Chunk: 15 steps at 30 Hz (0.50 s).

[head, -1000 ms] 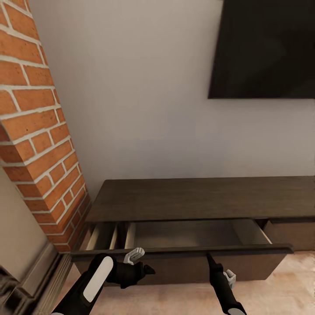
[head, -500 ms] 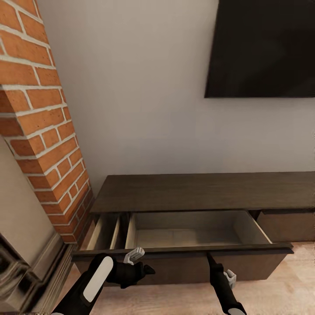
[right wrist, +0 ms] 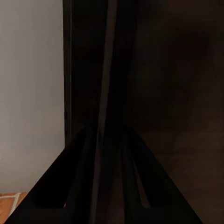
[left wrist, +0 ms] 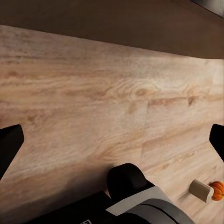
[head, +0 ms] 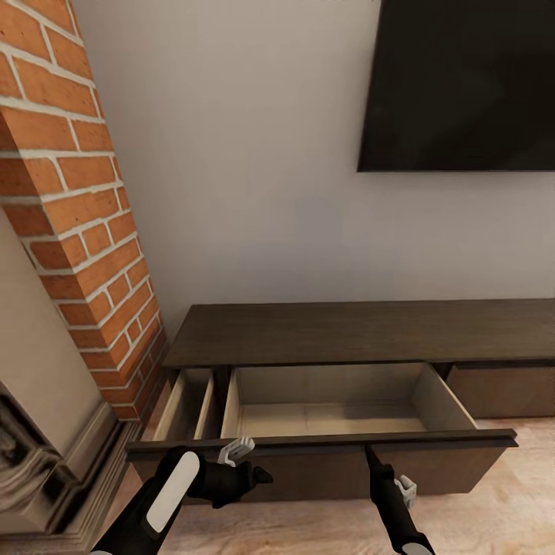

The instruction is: Place each of the two pumpkins and all three candles from the living room inside a cabinet in the living room (use any cabinet), then make sure every cabinet is closed, and position the cauldron so it is next to a table in the living room.

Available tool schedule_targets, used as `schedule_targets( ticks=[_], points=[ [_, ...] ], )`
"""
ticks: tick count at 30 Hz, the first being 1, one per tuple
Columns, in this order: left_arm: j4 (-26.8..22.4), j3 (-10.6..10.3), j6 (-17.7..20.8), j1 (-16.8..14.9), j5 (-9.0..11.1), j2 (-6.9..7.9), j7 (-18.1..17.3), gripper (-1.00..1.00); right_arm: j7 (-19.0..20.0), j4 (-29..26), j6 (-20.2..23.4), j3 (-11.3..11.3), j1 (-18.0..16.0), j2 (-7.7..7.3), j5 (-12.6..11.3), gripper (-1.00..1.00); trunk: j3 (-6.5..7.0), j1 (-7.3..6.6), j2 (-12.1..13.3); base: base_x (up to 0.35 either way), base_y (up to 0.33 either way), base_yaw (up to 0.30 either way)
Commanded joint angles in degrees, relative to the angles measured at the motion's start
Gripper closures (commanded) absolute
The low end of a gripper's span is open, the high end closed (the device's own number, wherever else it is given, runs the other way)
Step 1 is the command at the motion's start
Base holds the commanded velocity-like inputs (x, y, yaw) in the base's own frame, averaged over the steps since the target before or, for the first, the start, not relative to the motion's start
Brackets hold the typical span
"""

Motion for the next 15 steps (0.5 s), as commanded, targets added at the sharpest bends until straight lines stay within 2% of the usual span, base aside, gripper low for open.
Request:
schedule_targets(
  ticks=[1, 15],
  points=[
    [-0.03, -0.03, 0.14, -0.03, 0.59, 0.0, 0.57, -1.0, 0.64, -0.11, -0.15, 1.54, -0.07, 0.01, 0.15, 1.0, -0.04, -0.02, -0.03, -0.02, 0.0, 0.0],
    [-0.03, 0.01, 0.14, -0.03, 0.6, 0.0, 0.57, -1.0, 0.64, -0.11, -0.15, 1.54, -0.07, 0.01, 0.15, 1.0, -0.04, -0.02, -0.03, -0.056, 0.0, 0.0]
  ],
)
